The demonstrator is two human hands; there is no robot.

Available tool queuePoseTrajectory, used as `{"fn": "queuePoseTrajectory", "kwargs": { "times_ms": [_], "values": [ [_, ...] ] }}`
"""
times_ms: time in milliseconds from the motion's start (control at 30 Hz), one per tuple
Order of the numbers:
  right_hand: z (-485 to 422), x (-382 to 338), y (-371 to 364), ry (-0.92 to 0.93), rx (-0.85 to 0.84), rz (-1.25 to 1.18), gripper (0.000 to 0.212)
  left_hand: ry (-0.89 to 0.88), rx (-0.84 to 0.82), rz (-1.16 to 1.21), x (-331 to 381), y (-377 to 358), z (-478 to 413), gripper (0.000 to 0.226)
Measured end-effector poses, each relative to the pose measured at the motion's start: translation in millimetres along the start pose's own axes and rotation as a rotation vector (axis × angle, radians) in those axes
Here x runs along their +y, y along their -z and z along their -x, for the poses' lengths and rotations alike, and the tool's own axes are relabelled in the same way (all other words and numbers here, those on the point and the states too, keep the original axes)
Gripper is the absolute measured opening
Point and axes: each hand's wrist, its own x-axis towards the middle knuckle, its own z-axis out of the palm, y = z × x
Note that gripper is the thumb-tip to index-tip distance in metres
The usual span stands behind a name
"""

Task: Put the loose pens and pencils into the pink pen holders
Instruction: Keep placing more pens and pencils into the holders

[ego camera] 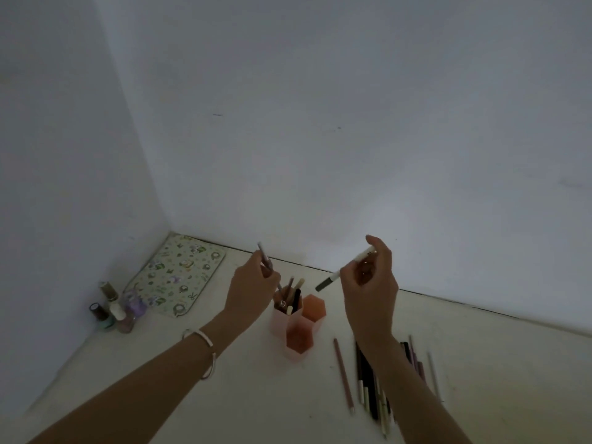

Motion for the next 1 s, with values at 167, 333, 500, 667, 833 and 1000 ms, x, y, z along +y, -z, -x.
{"fn": "queuePoseTrajectory", "kwargs": {
  "times_ms": [167, 333, 500, 667, 833, 1000],
  "values": [
    [17, 7, -13, 0.067, -0.081, 0.043, 0.044, 0.018, -0.093, -0.105, -11, -4, 5, 0.034],
    [33, 11, -30, 0.130, -0.220, 0.141, 0.039, 0.014, 0.064, -0.016, -1, 21, 1, 0.045],
    [41, 18, -47, 0.125, -0.285, 0.242, 0.036, 0.000, 0.170, 0.103, 2, 45, -3, 0.054],
    [46, 34, -54, 0.171, -0.429, 0.463, 0.029, -0.027, 0.233, 0.153, 5, 50, 5, 0.057],
    [44, 35, -39, 0.133, -0.278, 0.390, 0.042, -0.218, 0.258, 0.163, 29, 40, 43, 0.044],
    [29, 49, 9, 0.007, 0.012, 0.280, 0.028, -0.371, -0.220, 0.100, 36, -29, 124, 0.033]
  ]
}}
